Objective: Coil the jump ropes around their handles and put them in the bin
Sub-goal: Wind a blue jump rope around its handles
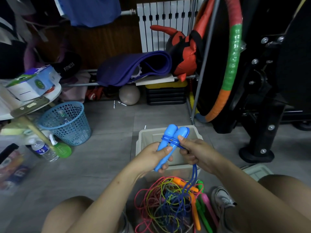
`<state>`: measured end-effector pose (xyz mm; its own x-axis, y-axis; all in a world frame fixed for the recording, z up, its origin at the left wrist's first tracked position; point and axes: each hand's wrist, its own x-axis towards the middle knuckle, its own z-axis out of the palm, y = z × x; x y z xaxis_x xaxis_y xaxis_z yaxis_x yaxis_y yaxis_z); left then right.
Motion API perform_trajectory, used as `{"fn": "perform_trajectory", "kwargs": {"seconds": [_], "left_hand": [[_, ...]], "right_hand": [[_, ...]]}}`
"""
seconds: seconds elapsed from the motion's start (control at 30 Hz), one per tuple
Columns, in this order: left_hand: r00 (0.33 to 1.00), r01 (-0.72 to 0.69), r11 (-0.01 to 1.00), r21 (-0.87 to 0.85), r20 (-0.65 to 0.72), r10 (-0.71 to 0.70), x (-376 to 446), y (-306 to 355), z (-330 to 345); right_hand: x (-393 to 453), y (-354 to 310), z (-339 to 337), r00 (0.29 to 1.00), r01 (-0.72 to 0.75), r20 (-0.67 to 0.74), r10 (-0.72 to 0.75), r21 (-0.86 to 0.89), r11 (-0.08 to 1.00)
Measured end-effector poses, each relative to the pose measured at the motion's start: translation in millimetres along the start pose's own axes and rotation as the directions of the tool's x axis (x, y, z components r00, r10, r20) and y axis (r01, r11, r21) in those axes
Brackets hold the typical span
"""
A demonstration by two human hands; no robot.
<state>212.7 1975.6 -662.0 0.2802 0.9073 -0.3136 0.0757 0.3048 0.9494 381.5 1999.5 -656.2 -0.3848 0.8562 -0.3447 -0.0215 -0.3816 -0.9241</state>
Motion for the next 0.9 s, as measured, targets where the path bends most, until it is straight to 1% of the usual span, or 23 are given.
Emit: {"fn": "perform_trajectory", "kwargs": {"seconds": [0.17, 0.33, 0.4, 0.47, 0.5, 0.57, 0.6, 0.63, 0.67, 0.7, 0.73, 0.77, 0.83, 0.87, 0.9], "left_hand": [[0.999, -0.004, 0.994, 0.113, -0.034, 0.008, 5.2, -4.6, -1.5], [0.996, 0.003, 0.991, 0.134, -0.085, 0.008, 8.4, -5.1, 0.4], [0.995, 0.008, 0.988, 0.151, -0.098, 0.007, 9.8, -5.3, 0.7], [0.993, 0.004, 0.984, 0.18, -0.12, 0.018, 11.8, -5.7, 0.4], [0.991, 0.004, 0.983, 0.182, -0.133, 0.021, 12.9, -5.7, 0.0], [0.986, 0.017, 0.984, 0.178, -0.168, 0.013, 15.8, -6.0, -3.2], [0.982, 0.028, 0.978, 0.207, -0.186, 0.012, 17.2, -6.3, -5.4], [0.979, 0.039, 0.964, 0.263, -0.201, 0.015, 18.6, -7.0, -7.8], [0.978, 0.05, 0.943, 0.329, -0.206, 0.02, 19.6, -8.1, -10.4], [0.981, 0.057, 0.919, 0.391, -0.194, 0.021, 19.8, -9.1, -12.6], [0.986, 0.061, 0.892, 0.449, -0.163, 0.015, 19.7, -9.5, -14.9], [0.993, 0.055, 0.861, 0.505, -0.118, 0.005, 19.0, -9.1, -16.8], [1.0, 0.02, 0.797, 0.603, -0.006, -0.021, 16.5, -6.4, -20.0], [0.998, -0.002, 0.771, 0.637, 0.049, -0.038, 15.1, -4.8, -21.4], [0.994, -0.023, 0.748, 0.663, 0.098, -0.056, 14.3, -3.4, -22.4]], "right_hand": [[-1.6, -3.9, 1.6, 0.995, -0.04, -0.101, 0.016, -0.249, 0.968], [5.8, 0.6, -0.3, 0.974, -0.022, -0.219, -0.064, -0.372, 0.928], [7.1, 1.8, -1.2, 0.968, -0.018, -0.234, -0.089, -0.417, 0.909], [8.0, 1.9, -2.1, 0.966, -0.028, -0.237, -0.105, -0.499, 0.866], [8.2, 2.1, -2.7, 0.968, -0.034, -0.227, -0.105, -0.537, 0.843], [6.4, 1.2, -2.8, 0.983, -0.023, -0.162, -0.091, -0.592, 0.806], [4.9, 0.7, -3.7, 0.987, -0.005, -0.122, -0.104, -0.672, 0.741], [3.0, 0.4, -5.2, 0.987, 0.014, -0.089, -0.137, -0.787, 0.617], [0.5, -0.8, -6.2, 0.983, 0.017, -0.071, -0.17, -0.885, 0.464], [-2.6, -2.5, -6.9, 0.977, 0.008, -0.064, -0.203, -0.942, 0.335], [-5.9, -5.7, -6.9, 0.97, -0.001, -0.061, -0.235, -0.969, 0.247], [-7.8, -8.1, -7.6, 0.961, 0.005, -0.047, -0.272, -0.982, 0.189], [-8.6, -12.7, -7.7, 0.941, 0.059, 0.013, -0.338, -0.99, 0.126], [-7.8, -14.4, -6.5, 0.928, 0.102, 0.05, -0.368, -0.987, 0.122], [-5.6, -14.9, -4.6, 0.914, 0.15, 0.083, -0.397, -0.979, 0.141]]}}
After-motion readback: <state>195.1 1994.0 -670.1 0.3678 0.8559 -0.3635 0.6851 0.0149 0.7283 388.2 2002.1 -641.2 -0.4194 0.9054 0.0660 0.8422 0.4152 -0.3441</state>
